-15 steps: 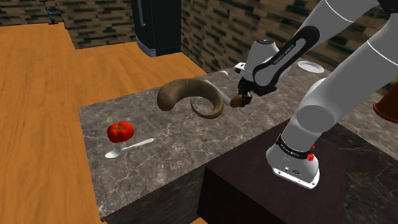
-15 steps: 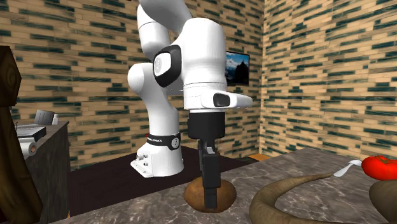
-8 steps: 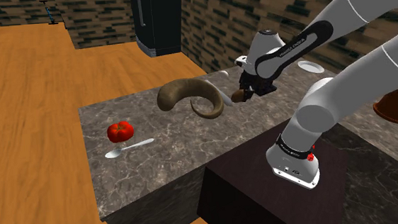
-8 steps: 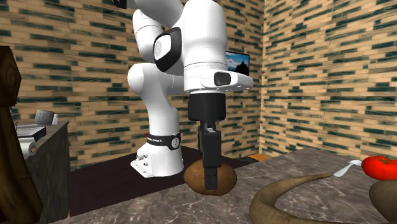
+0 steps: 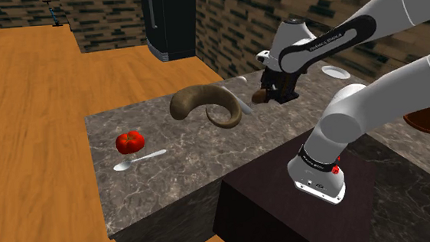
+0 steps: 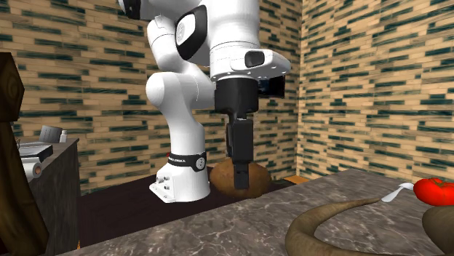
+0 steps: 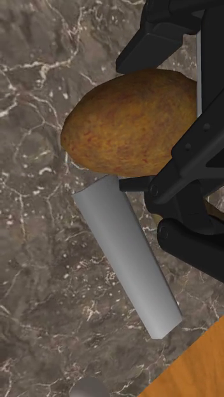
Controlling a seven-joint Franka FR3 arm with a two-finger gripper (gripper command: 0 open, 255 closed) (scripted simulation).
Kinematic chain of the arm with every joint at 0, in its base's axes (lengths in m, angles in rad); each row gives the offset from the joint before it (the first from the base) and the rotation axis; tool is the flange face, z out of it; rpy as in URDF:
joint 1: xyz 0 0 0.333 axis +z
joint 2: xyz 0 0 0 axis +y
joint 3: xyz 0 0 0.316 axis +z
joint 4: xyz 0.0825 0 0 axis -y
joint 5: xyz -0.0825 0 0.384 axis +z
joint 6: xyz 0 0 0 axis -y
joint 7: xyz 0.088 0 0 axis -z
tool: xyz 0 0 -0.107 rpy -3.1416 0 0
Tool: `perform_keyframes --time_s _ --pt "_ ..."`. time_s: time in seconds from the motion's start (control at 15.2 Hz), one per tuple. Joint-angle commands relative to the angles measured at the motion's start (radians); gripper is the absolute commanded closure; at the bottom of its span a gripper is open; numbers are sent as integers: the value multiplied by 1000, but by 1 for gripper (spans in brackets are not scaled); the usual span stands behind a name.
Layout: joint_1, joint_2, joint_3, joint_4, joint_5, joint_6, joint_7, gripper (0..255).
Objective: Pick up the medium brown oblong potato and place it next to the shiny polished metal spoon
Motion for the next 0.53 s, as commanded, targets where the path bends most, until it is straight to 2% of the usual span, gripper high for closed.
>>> perform_keyframes --time_s 0.0,0.13,0.46 --pt "3 -29 8 14 10 -43 -4 255" --pt "19 -46 35 8 24 -58 26 255" --pt "117 -62 160 -18 97 -67 181 255"
